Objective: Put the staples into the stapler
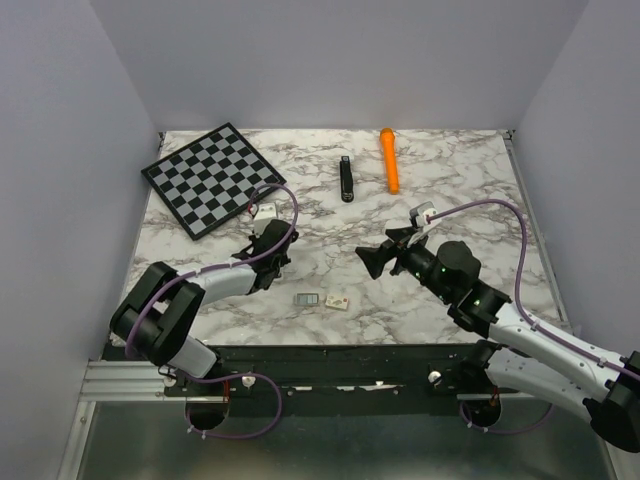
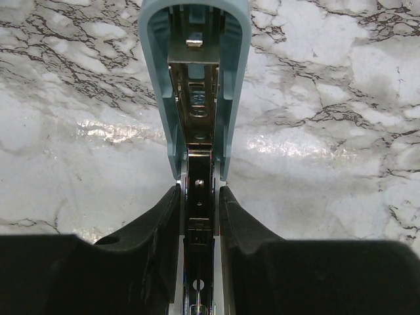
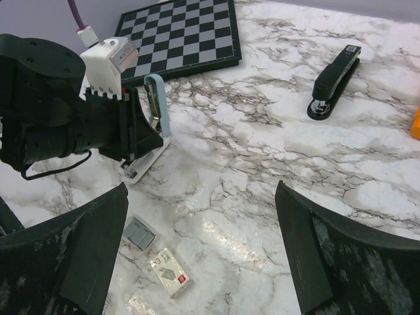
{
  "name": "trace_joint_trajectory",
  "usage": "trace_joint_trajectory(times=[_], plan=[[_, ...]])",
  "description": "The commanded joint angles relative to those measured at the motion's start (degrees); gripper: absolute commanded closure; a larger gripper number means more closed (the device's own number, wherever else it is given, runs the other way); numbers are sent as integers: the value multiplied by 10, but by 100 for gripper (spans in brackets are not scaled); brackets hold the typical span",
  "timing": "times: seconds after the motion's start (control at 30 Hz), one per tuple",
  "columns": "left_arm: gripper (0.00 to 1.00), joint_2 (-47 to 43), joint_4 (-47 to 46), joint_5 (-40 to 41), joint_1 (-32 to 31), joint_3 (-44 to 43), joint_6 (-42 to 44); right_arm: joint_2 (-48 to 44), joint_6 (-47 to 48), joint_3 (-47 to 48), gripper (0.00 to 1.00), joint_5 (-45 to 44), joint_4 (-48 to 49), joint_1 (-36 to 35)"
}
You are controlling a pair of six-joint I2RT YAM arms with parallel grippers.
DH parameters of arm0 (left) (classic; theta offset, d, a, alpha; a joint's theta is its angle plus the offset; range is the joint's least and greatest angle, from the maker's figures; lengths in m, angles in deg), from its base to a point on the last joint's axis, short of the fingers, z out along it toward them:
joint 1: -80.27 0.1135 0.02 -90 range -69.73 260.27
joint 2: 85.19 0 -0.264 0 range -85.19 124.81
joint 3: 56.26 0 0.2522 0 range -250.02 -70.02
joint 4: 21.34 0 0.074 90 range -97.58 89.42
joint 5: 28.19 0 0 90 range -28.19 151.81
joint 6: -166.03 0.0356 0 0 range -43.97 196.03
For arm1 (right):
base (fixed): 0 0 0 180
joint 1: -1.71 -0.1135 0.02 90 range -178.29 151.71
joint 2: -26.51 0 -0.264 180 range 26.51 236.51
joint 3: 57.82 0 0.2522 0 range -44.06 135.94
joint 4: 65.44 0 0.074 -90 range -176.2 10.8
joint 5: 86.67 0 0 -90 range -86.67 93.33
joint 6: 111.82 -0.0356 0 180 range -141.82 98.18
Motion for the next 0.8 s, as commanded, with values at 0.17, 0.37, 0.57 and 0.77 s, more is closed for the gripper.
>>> trace_joint_trajectory(times=[0.17, 0.37, 0.57, 0.77], plan=[[100, 31, -1, 51, -26, 10, -51, -1, -12, -16, 0, -4, 13, 2], [87, 43, 15, 49, -33, 7, -64, -5, -20, -23, 0, -7, 15, 2], [66, 36, 39, 53, -33, -7, -62, -9, -20, -27, 0, -14, 15, 1], [46, 27, 51, 58, -32, -11, -67, -9, -25, -29, 0, -14, 17, 2]])
